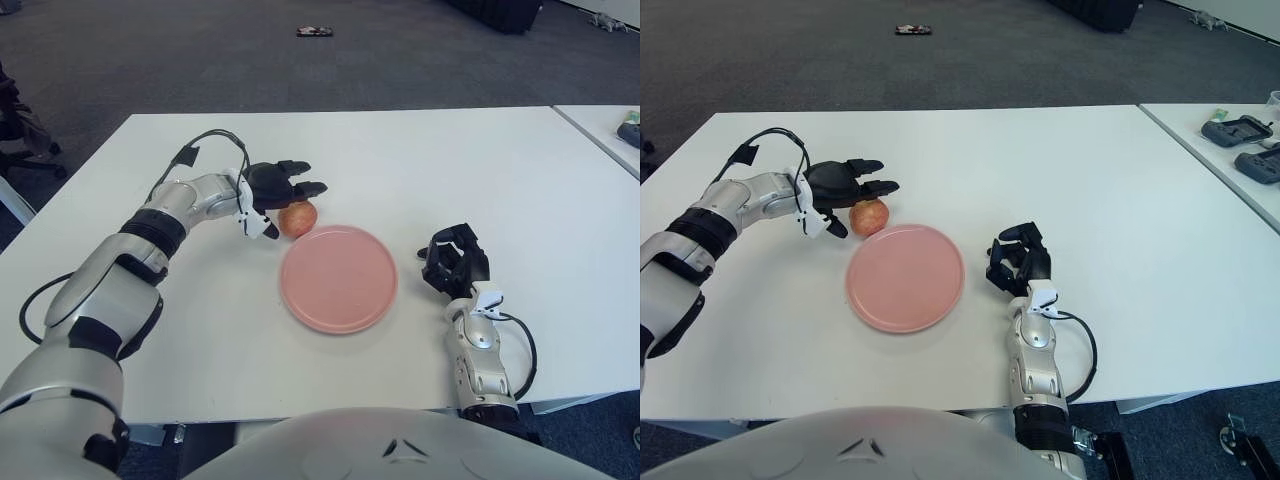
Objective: Put the apple into the plate.
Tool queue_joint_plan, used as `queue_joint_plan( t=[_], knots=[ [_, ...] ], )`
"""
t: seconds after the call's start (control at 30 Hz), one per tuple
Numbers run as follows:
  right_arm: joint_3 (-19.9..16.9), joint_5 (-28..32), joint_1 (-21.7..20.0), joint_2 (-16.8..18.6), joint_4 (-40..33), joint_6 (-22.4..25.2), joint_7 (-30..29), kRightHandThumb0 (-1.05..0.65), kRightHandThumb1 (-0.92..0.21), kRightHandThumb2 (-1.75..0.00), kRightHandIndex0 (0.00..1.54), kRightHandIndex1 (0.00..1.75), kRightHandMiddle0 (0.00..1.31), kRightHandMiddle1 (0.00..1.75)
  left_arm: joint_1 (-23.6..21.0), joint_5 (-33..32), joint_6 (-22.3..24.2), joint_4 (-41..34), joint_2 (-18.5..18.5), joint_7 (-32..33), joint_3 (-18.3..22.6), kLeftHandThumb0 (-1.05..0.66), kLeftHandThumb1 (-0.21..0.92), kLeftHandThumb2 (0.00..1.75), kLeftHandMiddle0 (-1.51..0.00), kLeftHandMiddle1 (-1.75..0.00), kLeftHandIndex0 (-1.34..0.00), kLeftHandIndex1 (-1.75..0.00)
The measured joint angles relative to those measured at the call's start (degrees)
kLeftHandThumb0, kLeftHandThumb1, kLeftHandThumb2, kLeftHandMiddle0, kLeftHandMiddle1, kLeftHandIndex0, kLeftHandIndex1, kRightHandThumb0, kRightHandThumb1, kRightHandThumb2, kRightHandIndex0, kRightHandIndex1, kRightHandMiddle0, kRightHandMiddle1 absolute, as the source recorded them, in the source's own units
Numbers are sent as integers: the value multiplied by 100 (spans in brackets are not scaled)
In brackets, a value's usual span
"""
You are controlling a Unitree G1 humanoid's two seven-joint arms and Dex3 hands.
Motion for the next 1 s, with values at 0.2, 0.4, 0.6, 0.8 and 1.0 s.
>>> queue_joint_plan(
  t=[0.2, 0.4, 0.6, 0.8, 1.0],
  knots=[
    [10, -50, 28, 6, -24, 0, -61, -41, -54, -105, 64, 132, 43, 175, -150, 35, 164, 342, -225, -70, -132, -105, 76, 59, 0, 0, 0, 0],
    [12, -49, 48, 8, -34, -19, -61, -41, -54, -105, 65, 132, 43, 175, -331, 63, 301, 657, -445, -55, -265, -105, 75, 58, 0, 0, 0, 0],
    [11, -49, 77, 9, -37, -70, -62, -41, -54, -105, 65, 133, 43, 175, -465, 71, 356, 885, -630, -6, -405, -105, 72, 57, 0, 0, 0, 0],
    [6, -44, 115, 15, -59, -96, -62, -41, -54, -104, 65, 133, 43, 175, -561, 71, 441, 1083, -793, 33, -507, -104, 71, 58, 0, 0, 0, 0],
    [-6, -35, 170, 20, -105, -106, -61, -41, -55, -104, 65, 133, 43, 175, -690, 91, 612, 1351, -977, 114, -639, -105, 72, 59, 0, 0, 0, 0]
  ],
)
